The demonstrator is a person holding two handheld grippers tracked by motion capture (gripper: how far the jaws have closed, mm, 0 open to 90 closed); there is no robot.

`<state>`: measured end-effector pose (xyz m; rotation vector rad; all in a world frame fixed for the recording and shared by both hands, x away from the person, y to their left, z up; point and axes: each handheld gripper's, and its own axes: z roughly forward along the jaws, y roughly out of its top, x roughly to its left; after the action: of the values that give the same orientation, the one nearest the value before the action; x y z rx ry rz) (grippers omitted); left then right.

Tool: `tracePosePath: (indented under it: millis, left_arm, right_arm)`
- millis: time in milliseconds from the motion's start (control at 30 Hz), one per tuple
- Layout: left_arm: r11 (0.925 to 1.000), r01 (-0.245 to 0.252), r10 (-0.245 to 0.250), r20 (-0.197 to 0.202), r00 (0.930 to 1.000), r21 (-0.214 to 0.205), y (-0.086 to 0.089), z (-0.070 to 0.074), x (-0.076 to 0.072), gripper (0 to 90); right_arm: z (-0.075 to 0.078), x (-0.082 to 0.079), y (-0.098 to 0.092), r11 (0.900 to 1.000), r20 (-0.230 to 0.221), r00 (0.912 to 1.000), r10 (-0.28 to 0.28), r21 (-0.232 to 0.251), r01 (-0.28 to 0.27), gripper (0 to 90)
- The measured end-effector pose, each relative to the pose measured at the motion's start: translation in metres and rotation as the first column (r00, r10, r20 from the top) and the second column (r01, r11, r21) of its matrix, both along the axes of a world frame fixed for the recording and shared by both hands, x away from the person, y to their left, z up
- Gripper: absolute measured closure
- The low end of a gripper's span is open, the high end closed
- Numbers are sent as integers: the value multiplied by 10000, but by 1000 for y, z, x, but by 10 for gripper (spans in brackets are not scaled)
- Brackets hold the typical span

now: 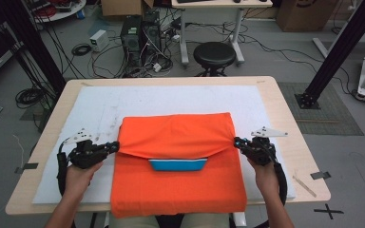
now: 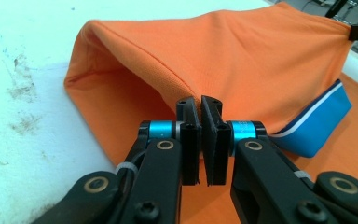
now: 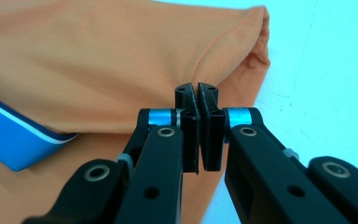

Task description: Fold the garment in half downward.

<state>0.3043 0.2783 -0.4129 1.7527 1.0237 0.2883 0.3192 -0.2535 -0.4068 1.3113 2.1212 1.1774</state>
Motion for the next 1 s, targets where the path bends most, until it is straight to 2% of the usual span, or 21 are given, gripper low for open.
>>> tracePosePath:
  millis: [133, 233, 400, 567, 700, 733, 800, 833, 900, 1000]
  left_arm:
    - [9994, 220, -221, -21, 9998, -282, 4, 4, -13, 861]
    - [9984, 455, -458, -82, 9989, -342, 6, 4, -24, 861]
    - [9970, 762, -765, -189, 9969, -154, 6, 1, -38, 861]
    - [9958, 918, -919, -339, 9952, -53, 5, -2, -45, 861]
    - [9935, 1110, -1128, -814, 9903, -267, 4, -11, -38, 840]
    - [9948, 983, -999, -751, 9922, -256, 3, -11, -36, 770]
    - [9975, 638, -657, -656, 9957, -308, 3, -8, -30, 572]
    - [9985, 466, -481, -509, 9975, -300, 4, -6, -26, 512]
    - [9994, 277, -281, -227, 9993, -199, 6, -2, -16, 482]
    - [9999, 8, -8, -29, 10000, -121, 8, 3, 6, 440]
  right_arm:
    - [9, -15, -1, 9998, 120, 9998, 182, -34, -182, 890]
    - [14, -26, -2, 9994, 148, 9993, 334, -85, -332, 889]
    - [19, -44, -4, 9979, 228, 9977, 631, -152, -627, 889]
    - [15, -54, -6, 9968, -90, 9972, 745, -283, -747, 889]
    - [3, -51, -7, 9965, -606, 9953, 757, -306, -777, 876]
    - [0, -49, -7, 9970, -701, 9950, 717, -248, -736, 834]
    - [-3, -45, -8, 9986, -693, 9962, 533, 28, -533, 688]
    - [-3, -43, -9, 9990, -612, 9972, 432, 171, -423, 641]
    - [-1, -38, -11, 9994, -485, 9986, 215, 268, -202, 594]
    - [2, -26, -13, 9999, -282, 9995, -113, 47, 114, 546]
